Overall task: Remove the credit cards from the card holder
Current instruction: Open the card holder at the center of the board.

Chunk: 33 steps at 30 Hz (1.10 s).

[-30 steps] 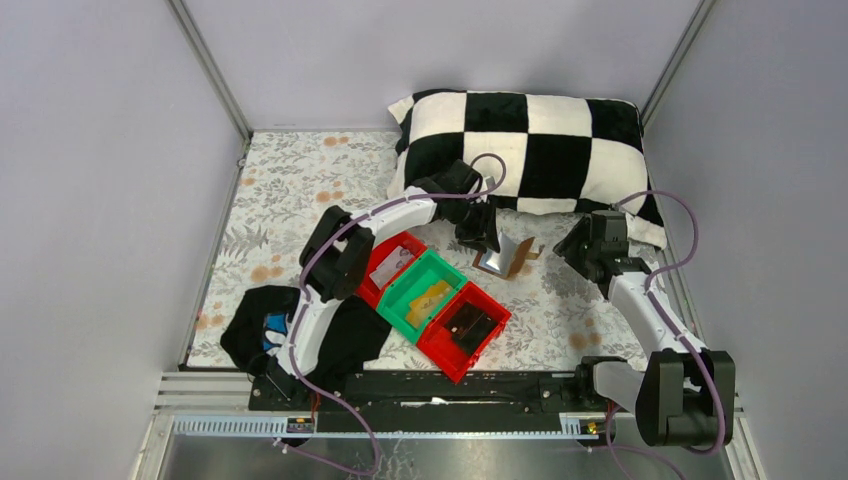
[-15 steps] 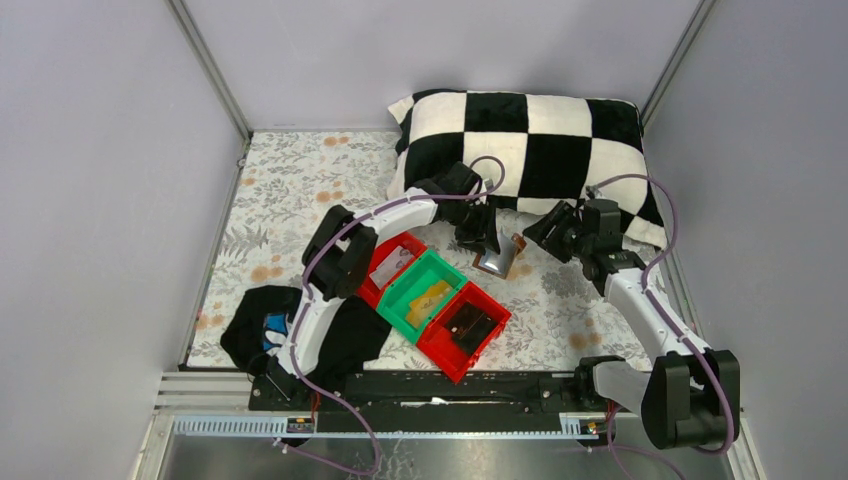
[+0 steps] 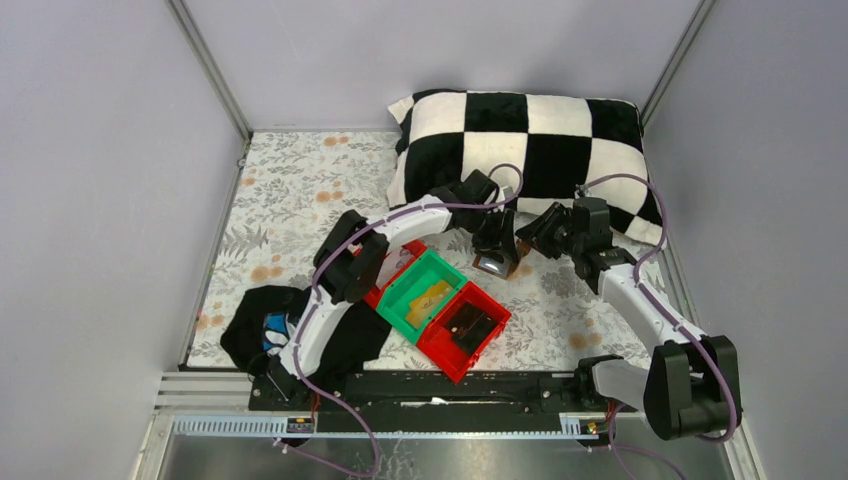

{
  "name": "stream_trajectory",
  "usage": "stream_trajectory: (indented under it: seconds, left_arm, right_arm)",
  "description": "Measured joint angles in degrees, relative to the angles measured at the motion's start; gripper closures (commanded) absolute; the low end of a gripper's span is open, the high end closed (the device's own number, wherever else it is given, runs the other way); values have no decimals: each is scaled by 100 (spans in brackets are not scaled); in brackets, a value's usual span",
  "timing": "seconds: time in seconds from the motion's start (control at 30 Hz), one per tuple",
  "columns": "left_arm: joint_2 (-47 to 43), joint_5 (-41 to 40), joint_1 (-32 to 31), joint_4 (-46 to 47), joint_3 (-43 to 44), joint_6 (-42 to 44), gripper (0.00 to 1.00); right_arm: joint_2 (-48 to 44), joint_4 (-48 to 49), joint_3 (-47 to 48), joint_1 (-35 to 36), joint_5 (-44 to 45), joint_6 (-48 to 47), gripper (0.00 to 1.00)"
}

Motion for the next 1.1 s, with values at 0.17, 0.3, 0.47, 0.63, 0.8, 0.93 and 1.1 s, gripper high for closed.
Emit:
stream_trajectory:
  seconds: [0.17,0.3,0.47,0.63,0.8,0.93,1.1]
  left_arm:
    - [138,96,-120,72,2,-44,52]
    - [212,105,-170,68,2,-48,52]
    - [212,96,-168,90,2,-44,52]
    - [205,46,-122,50,2,9,52]
    - [33,-66,-22,-42,-63,24,50]
    - [-210,-142,146,-4,-125,-7,50]
    - [-289,-190,293,120,-160,-96,50]
  right_arm:
    - [146,-9,-2,0,87,74,75]
    - [299,-138,-7,0,254,79,78]
    - [433,144,-450,-2,472,98,81]
    - [767,221,-916,-9,669,109,83]
    - [776,212,-1097,-28,931,87,84]
    - [844,264,-1115,-57,1040,42,84]
    - [925,470,-1172,-118,1036,37,84]
